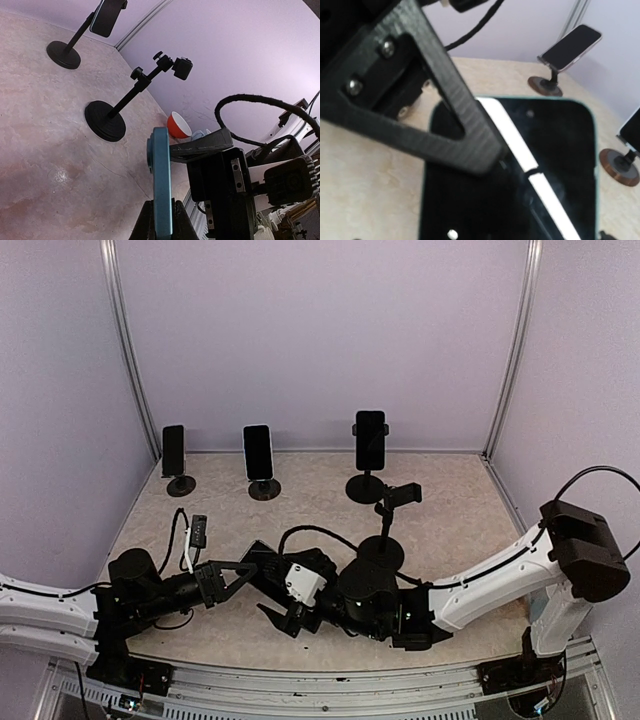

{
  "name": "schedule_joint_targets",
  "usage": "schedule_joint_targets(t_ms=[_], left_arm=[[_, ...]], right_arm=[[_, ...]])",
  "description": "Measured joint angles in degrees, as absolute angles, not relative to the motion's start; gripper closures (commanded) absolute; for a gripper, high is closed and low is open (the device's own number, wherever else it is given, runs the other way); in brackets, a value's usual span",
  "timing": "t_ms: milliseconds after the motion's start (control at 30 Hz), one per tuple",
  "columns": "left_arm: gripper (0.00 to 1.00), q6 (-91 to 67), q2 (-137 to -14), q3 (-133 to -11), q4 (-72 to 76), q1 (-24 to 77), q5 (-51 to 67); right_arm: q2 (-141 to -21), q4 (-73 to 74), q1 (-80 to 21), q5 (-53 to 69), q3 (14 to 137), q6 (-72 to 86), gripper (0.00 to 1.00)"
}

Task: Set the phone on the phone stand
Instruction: Pass from the right arm to the left, then pass from the left arm to the right

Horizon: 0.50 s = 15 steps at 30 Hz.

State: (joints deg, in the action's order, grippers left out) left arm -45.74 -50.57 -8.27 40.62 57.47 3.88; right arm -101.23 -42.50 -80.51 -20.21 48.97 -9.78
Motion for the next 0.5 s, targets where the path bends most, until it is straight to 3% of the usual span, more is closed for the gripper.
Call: schedule_joint_targets(t_ms=[267,500], left_arm=[[1.0,-43.72,-49.71,-8.29,38.24,57.8,4.54],[1.0,-40.49,-47.68,-8.29,35.07,59.2,6.72]], right_arm=[[-97.14,-30.63,-80.38,-16.91,51.13,-5.82,0.0],[-89.17,-21.37,-75.92,-4.69,51.03,-0.25,0.04]])
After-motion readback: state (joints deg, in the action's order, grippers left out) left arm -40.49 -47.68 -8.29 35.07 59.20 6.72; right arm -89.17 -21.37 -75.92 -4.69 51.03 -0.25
